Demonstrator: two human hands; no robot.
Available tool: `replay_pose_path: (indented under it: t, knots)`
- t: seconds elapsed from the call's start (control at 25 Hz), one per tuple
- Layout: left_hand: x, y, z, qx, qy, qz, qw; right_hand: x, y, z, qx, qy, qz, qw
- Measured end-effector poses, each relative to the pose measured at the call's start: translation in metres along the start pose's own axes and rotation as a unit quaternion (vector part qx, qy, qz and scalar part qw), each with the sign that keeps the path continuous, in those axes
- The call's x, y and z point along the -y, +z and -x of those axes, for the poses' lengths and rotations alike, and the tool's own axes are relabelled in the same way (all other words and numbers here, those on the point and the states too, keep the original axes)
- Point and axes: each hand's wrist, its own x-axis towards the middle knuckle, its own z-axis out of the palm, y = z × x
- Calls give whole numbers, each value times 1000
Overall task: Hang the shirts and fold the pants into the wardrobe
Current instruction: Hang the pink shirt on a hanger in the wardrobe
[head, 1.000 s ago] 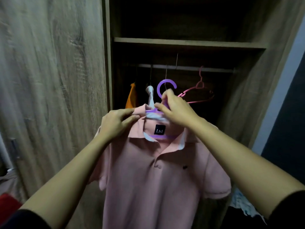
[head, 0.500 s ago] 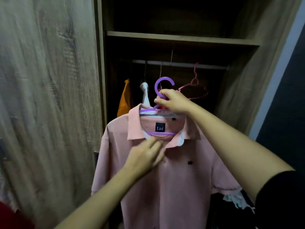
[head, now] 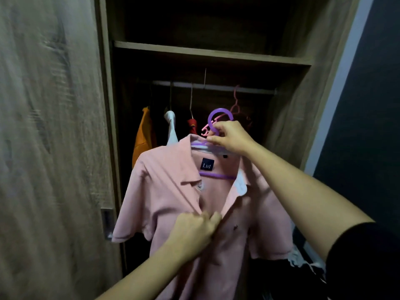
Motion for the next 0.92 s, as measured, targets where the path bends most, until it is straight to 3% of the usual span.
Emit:
replay_pose_path:
  t: [0.16, 0.32, 0.4, 0.48, 0.56, 0.68, 0.84, 0.92]
  knots:
    - [-7, 18, 13, -1, 28, -34, 999, -8, 5, -4, 1, 43, -25, 999]
    - [38, -1, -9, -210, -55, 21, 976, -7, 2, -9, 15, 45, -97, 994]
    - [76, -29, -33, -263, -118, -24, 957, 1, 1, -9, 38, 25, -119, 992]
    - [111, -46, -51, -221, -154, -49, 962, 10, 1, -9, 64, 5, -124, 990]
    - [126, -51, -56, -166, -123, -16, 978, 16, 0, -7, 84, -12, -137, 987]
    - [133, -49, -50, -157, -99, -4, 983, 20, 1, -3, 111, -33, -126, 985]
    - [140, -59, -50, -141, -238, 172, 946, 20, 2, -5, 101, -40, -121, 987]
    - [142, -64, -52, -70, -240, 134, 959, 21, 3, -5, 95, -32, -140, 985]
